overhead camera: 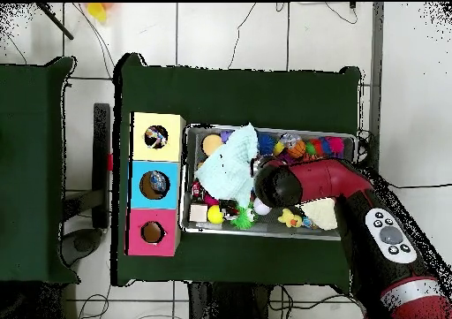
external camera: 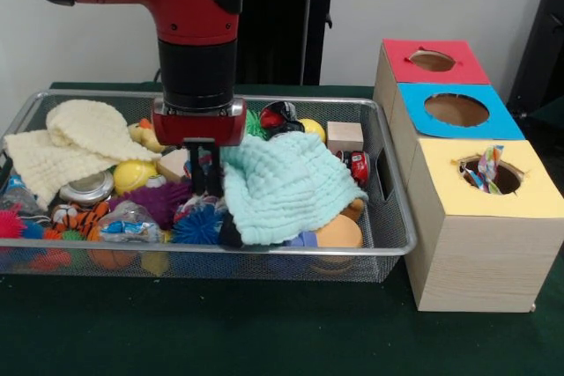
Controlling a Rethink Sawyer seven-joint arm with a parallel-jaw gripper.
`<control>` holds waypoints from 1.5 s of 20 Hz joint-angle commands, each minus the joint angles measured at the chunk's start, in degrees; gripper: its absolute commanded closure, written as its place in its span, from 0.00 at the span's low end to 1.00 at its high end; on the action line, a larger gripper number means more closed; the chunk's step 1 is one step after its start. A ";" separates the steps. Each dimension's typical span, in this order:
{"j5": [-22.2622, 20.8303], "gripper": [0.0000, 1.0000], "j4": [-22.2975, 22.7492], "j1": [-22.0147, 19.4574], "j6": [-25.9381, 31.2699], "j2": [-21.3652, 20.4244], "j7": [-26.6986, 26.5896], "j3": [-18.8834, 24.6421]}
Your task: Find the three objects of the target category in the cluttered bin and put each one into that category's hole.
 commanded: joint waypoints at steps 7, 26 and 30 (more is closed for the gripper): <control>0.50 1.00 -2.53 2.44 -3.39 3.15 4.48 -3.57; 14.64 1.00 14.61 2.05 -2.92 -12.98 4.31 -1.34; 15.34 1.00 15.29 3.22 -2.69 -14.93 4.39 -1.59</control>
